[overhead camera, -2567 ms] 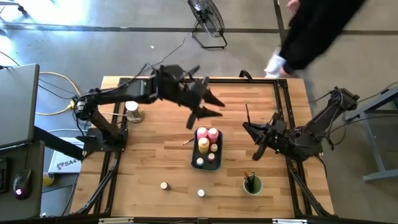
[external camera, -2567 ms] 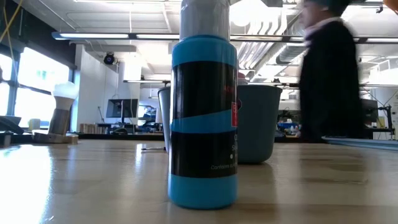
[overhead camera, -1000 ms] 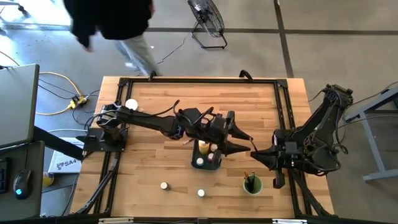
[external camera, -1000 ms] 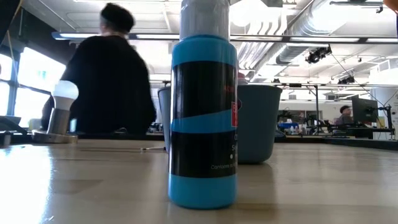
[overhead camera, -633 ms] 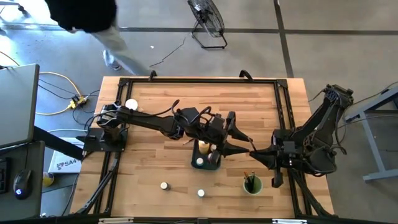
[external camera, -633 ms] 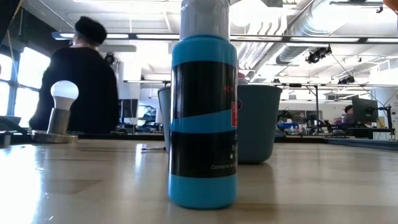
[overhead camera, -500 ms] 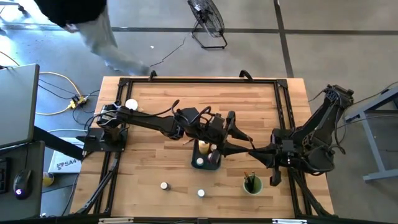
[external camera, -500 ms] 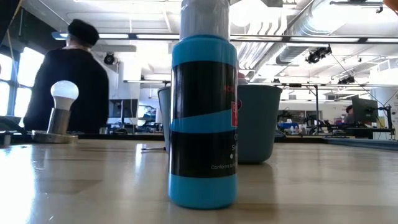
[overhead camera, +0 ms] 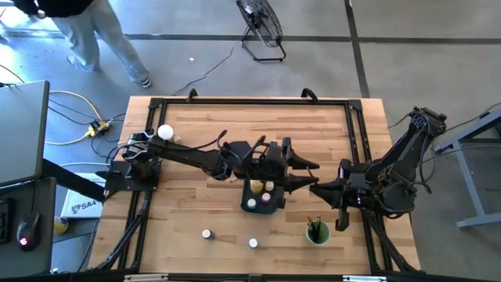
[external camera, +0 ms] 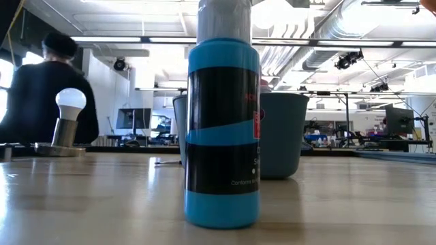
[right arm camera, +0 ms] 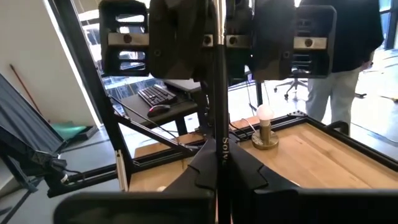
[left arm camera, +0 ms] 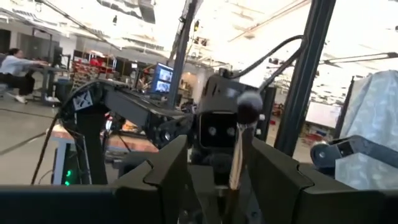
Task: Pick & Place Paint Supplies
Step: Put the black and silver paint brush into the green cup
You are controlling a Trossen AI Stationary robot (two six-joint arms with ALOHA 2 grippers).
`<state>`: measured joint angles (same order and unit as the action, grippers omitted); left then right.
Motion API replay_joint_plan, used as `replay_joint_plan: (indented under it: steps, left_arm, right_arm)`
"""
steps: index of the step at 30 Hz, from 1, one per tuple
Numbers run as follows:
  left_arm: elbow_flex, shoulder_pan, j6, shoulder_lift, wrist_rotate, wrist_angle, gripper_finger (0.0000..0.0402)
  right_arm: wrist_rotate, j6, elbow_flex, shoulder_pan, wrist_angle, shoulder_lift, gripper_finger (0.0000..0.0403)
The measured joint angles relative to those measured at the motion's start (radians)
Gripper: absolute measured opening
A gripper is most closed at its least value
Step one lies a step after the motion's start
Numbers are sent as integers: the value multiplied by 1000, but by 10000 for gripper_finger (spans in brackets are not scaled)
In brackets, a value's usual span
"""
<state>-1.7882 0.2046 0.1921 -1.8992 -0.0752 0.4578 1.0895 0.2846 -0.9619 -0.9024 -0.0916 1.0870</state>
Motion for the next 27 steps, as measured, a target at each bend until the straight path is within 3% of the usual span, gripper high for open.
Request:
replay_joint_plan:
  steps: [5, 18, 27]
  left_arm:
    - [0, 1, 0, 0, 1, -11, 141]
    - [0, 1, 0, 0, 5, -11, 19]
    - [-1, 0, 39, 0, -26, -32, 26]
  right_arm:
    - [0, 4, 0, 0, 10, 0, 5]
    - [0, 7, 0, -1, 14, 0, 5]
    - [4, 10, 0, 0, 17, 0, 5]
